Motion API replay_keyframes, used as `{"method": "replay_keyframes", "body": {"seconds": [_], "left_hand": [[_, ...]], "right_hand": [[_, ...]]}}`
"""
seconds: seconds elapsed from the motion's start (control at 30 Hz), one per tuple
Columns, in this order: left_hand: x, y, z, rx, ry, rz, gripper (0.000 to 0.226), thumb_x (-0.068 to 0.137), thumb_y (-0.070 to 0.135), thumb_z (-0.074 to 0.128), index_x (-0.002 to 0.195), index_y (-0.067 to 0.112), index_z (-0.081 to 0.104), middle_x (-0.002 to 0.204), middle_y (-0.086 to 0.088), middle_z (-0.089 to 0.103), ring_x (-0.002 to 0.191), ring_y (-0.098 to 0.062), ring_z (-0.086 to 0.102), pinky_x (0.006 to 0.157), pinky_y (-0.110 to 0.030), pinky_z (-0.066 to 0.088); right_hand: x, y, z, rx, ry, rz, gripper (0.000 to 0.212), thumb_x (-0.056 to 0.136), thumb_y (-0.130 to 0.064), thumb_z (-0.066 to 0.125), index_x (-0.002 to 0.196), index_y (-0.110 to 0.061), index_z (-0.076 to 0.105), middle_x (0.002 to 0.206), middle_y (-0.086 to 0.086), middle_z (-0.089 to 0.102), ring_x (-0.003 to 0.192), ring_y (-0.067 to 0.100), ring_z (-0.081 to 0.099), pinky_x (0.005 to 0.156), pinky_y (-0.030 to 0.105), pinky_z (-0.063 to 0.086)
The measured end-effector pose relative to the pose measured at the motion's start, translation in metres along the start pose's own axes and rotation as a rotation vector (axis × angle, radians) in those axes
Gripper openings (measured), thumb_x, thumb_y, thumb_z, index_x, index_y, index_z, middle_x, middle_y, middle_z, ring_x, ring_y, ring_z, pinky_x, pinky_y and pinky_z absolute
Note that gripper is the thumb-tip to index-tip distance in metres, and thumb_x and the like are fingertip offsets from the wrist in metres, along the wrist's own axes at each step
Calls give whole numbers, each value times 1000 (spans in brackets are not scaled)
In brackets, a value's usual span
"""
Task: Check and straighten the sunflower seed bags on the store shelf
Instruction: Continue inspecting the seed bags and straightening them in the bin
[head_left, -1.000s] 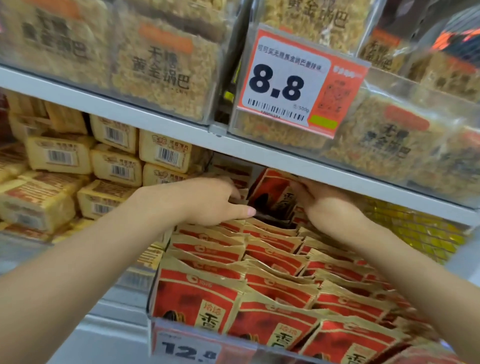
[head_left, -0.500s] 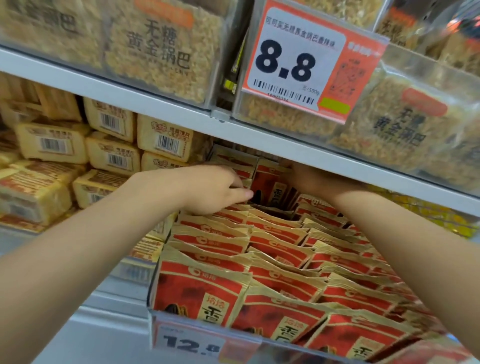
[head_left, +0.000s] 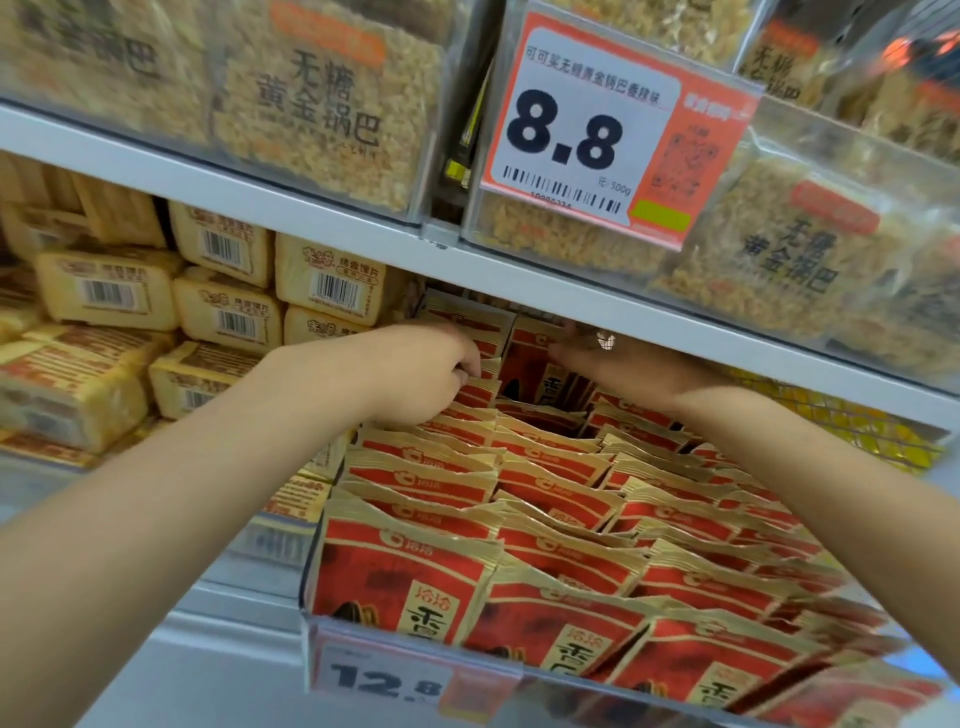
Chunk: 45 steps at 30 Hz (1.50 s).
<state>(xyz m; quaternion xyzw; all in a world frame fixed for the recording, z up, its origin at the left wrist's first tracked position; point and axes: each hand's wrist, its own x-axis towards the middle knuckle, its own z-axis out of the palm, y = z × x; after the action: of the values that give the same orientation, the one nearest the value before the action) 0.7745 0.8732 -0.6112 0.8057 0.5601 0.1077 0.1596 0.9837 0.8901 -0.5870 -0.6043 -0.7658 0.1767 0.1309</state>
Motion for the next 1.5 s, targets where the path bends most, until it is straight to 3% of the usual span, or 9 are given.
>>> {"method": "replay_keyframes", "body": {"seconds": [0.23, 0.4, 0.6, 0.73, 0.83, 0.93, 1.1, 1.27, 1.5], "left_hand": [[1, 5, -1, 14, 10, -21, 37, 106, 21, 39, 141, 25, 49, 148, 1, 45, 131, -19, 45, 94, -21, 34], [0, 3, 1, 20, 34, -10, 36, 105, 21, 41, 139, 25, 52, 145, 1, 47, 129, -19, 47, 100, -25, 37], [-1, 2, 2, -25, 84, 28, 29, 104, 24, 44, 129, 31, 57, 138, 5, 51, 105, -11, 56, 83, -16, 39], [-3, 6, -4, -139, 152, 54, 18, 102, 26, 48, 115, 32, 59, 85, 12, 56, 48, -1, 53, 41, -7, 32], [-7, 11, -11, -171, 201, 64, 17, 102, 22, 50, 112, 30, 60, 65, 12, 46, 37, 5, 49, 34, -9, 29], [-11, 15, -12, -184, 195, 88, 16, 100, 23, 52, 105, 33, 63, 71, 8, 57, 43, 8, 52, 41, -8, 35], [-18, 24, -2, -134, 110, 106, 22, 100, 28, 53, 114, 35, 68, 130, 7, 62, 121, -12, 54, 106, -31, 41], [-26, 24, 3, -114, 64, 75, 28, 101, 30, 51, 123, 28, 67, 135, 7, 60, 127, -12, 51, 110, -33, 38], [-16, 31, 5, -95, 163, 23, 15, 87, 45, 70, 90, 32, 77, 111, 9, 69, 106, -14, 61, 95, -41, 52]], "right_hand": [[12, 9, 5, -248, -52, -83, 13, 95, -32, 62, 96, -22, 69, 105, -8, 58, 89, 4, 54, 73, 17, 40], [55, 21, 10, -13, 95, 20, 18, 99, -10, 53, 110, 3, 61, 99, 10, 58, 91, 18, 52, 84, 31, 45], [46, 34, 12, -177, 190, 3, 26, 99, -36, 54, 117, -18, 61, 107, -3, 60, 103, 15, 56, 93, 29, 43], [-3, 26, -3, -50, 99, 41, 74, 73, -85, 46, 131, -40, 52, 128, -14, 59, 115, 13, 56, 103, 33, 42], [-45, 8, -13, -25, -99, -88, 71, 60, -82, 62, 122, -50, 55, 136, -23, 49, 123, 2, 46, 103, 27, 35], [-56, -4, -14, -131, -152, -140, 49, 64, -72, 69, 102, -41, 68, 128, -22, 55, 115, -2, 52, 98, 23, 39], [-36, -5, -15, -163, -76, -21, 26, 81, -65, 62, 93, -42, 65, 90, -25, 56, 85, -4, 53, 68, 19, 39], [-34, 5, -10, -71, -17, -16, 30, 88, -54, 62, 108, -33, 72, 111, -13, 65, 101, 7, 56, 80, 23, 40], [-13, -6, -6, -237, -23, -38, 28, 100, -19, 49, 124, -16, 65, 129, 5, 62, 113, 22, 57, 82, 25, 38]]}}
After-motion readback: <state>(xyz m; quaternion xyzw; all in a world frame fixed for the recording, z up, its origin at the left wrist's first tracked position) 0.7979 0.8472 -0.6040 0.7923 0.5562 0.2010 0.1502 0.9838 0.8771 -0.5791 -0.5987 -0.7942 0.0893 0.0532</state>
